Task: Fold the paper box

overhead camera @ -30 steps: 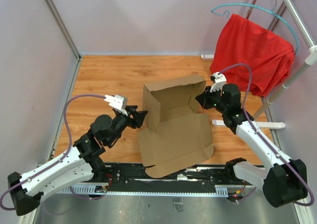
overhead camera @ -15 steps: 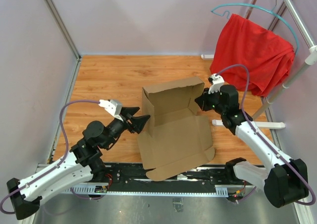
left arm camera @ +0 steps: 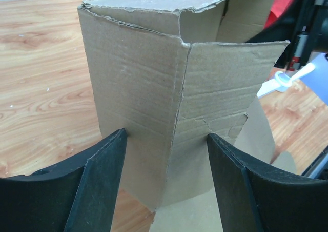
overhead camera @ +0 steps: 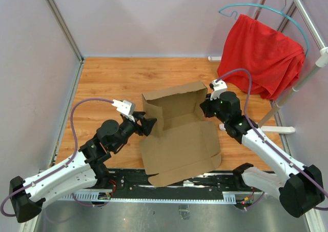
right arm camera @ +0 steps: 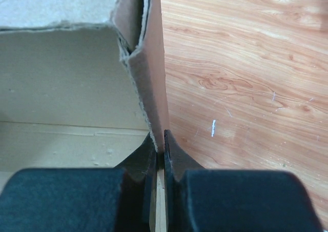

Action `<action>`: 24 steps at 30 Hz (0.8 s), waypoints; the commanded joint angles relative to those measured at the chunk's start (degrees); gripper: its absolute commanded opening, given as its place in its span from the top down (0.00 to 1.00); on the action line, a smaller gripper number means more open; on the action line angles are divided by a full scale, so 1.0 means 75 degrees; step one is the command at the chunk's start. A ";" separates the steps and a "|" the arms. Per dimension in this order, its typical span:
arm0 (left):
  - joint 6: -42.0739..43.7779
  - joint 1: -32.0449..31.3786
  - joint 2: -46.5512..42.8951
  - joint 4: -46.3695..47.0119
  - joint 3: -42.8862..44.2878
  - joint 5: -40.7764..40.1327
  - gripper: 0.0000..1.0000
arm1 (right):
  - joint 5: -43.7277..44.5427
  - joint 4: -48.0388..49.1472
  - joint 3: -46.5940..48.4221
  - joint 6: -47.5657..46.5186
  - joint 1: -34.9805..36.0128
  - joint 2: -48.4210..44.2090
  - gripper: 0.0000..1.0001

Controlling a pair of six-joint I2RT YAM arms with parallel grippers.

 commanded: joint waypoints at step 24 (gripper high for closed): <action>0.0617 -0.0088 0.0958 0.1335 -0.0039 -0.3850 0.64 | 0.3775 0.1035 -0.0722 -0.0148 0.2655 -0.1183 0.99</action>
